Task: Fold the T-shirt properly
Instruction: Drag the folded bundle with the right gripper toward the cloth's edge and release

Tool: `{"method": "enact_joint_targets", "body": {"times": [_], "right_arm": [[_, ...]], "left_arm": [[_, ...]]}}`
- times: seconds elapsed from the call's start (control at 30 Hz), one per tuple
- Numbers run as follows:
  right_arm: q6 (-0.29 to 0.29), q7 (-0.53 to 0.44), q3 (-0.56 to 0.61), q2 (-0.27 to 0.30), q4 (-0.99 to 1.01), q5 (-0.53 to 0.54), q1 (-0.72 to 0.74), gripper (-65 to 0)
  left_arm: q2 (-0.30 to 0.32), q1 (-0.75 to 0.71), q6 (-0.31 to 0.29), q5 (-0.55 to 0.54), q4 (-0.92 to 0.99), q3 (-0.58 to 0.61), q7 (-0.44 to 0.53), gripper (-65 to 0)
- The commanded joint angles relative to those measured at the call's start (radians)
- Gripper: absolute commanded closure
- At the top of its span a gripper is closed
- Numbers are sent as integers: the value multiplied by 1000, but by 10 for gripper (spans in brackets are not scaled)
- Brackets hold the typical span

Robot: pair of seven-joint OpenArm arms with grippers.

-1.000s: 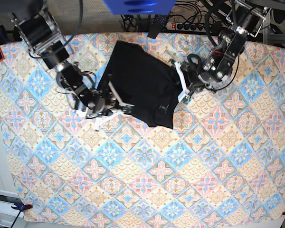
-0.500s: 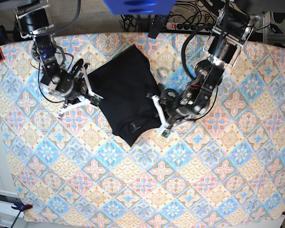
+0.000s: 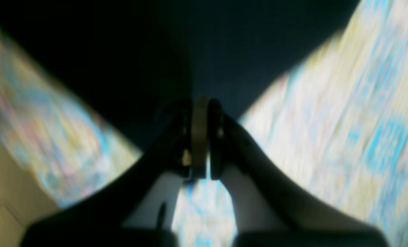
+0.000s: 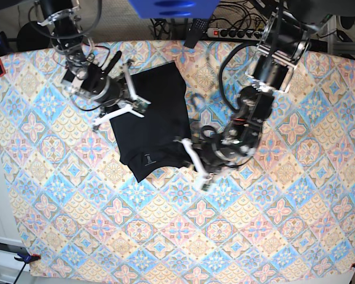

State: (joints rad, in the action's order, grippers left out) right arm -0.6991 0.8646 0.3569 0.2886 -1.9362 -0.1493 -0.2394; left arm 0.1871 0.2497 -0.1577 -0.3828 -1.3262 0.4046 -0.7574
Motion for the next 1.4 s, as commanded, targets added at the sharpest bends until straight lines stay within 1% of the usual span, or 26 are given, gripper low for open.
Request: {"method": "enact_joint_targets", "body": {"times": [0.0,0.1,0.2,0.33,0.47,0.57,0.7,0.8,0.97,1.1,1.13,1.23,1.37], "right_arm": [[1,0,12,-16,-16,4,10,-2],[1,0,52,-84,-7,4,45,-2],[1,0,77,-167,16,6,78,-2],[1,0,81,-245,129,6,156,-2],[1,-8,80,-319,266,9,226,-2],[1,-9,77,-346,361,9,259,-2],[1,-11,72,-366,499,9,306,-2],[1,-32,57,-372,633,9,343,-1],[1,-92,-65,-372,779,9,369,0],[1,-112,-144,-369,849,9,375,0],[1,-129,-166,-363,861,9,377,0],[1,-160,-220,-292,881,7,377,0],[1,-186,-267,-236,897,7,401,0]], "left_arm": [[24,-10,2,-5,-52,-52,11,-167],[78,-112,2,-5,-158,-209,11,-167],[105,-221,2,-6,-243,-342,11,-167],[102,-347,2,-6,-332,-508,11,-167],[102,-451,0,-8,-421,-577,11,-167],[102,-522,0,-32,-484,-602,11,-167],[104,-593,0,-118,-528,-628,11,-167],[108,-620,0,-166,-530,-634,11,-167],[108,-636,0,-180,-527,-634,9,-167],[108,-636,0,-180,-527,-634,9,-167],[108,-636,0,-180,-527,-634,9,-167],[108,-636,0,-180,-527,-631,9,-167],[108,-636,0,-180,-527,-628,9,-167]]}}
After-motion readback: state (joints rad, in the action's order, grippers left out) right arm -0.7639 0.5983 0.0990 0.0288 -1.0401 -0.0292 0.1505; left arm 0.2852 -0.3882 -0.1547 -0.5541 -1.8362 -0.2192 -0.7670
